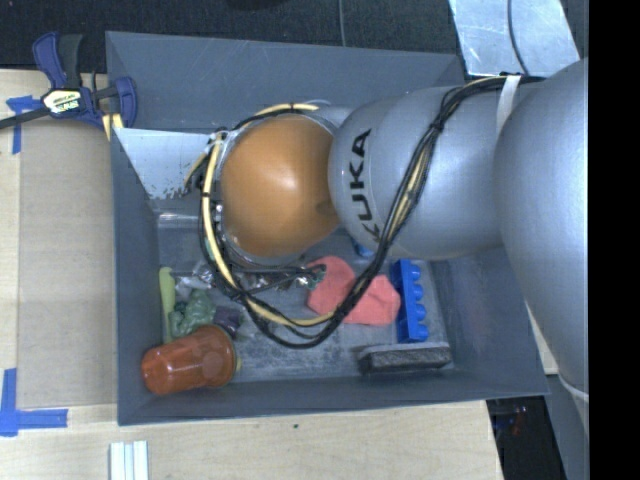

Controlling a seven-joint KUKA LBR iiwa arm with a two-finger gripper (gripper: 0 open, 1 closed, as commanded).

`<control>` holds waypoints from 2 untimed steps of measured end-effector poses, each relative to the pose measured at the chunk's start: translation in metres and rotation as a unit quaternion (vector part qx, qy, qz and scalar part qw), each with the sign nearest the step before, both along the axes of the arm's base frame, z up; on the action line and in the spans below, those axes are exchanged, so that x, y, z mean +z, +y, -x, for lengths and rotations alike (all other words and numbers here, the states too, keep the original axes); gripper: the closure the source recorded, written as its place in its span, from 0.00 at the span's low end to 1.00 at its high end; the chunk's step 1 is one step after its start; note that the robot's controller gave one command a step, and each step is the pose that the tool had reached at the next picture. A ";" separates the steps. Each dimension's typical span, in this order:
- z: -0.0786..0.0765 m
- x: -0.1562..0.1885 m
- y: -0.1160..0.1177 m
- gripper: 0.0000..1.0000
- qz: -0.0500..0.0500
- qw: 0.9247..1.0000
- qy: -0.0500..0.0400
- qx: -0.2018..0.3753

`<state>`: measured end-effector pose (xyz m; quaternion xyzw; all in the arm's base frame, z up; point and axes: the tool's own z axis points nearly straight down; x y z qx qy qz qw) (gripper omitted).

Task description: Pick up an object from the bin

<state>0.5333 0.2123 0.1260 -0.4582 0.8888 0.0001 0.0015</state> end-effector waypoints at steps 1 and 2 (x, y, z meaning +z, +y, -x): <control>0.015 -0.037 0.005 0.00 0.000 0.981 -0.004 0.195; 0.039 -0.045 0.018 1.00 -0.005 0.973 -0.018 0.231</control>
Offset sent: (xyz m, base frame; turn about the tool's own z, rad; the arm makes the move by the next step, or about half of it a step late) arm -0.0500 0.0131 -0.0560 -0.4734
